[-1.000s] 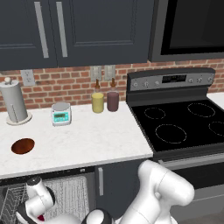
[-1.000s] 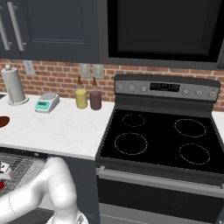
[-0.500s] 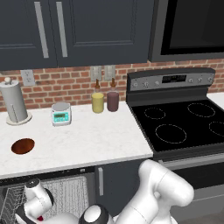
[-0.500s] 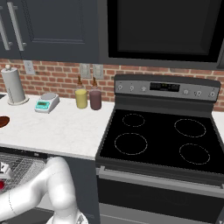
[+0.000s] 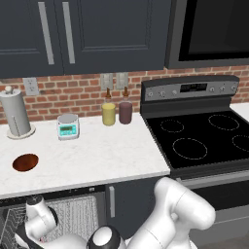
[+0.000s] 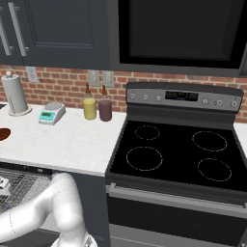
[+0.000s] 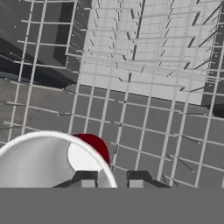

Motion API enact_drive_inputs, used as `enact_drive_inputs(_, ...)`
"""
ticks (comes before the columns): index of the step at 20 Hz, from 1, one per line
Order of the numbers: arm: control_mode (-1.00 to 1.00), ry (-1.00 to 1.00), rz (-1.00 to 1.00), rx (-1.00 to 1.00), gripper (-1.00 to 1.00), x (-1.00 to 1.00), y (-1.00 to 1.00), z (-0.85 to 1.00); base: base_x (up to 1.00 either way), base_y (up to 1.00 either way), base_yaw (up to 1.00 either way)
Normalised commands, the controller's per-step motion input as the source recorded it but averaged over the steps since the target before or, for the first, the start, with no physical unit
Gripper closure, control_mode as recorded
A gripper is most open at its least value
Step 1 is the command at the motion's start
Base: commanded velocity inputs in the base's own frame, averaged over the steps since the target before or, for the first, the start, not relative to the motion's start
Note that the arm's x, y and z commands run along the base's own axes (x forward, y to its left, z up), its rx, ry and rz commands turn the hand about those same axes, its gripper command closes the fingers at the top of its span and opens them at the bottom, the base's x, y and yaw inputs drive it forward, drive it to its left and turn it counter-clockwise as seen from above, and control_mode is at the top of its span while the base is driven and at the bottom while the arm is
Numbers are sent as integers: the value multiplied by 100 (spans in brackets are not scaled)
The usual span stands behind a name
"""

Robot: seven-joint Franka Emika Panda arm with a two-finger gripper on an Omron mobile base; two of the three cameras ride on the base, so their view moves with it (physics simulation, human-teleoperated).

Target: Pick up the cup and bowl from the counter, place them in the dishwasher, and close the dishwasher door.

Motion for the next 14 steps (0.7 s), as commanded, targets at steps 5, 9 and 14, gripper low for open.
enact_drive_inputs(5, -100, 0, 0, 0, -100, 0, 0, 0, 0, 0, 0)
enact_drive_inputs(9, -100, 0, 0, 0, -100, 0, 0, 2, 0, 0, 0)
enact_drive_inputs(14, -100, 0, 0, 0, -100, -1, 0, 42, 0, 0, 0)
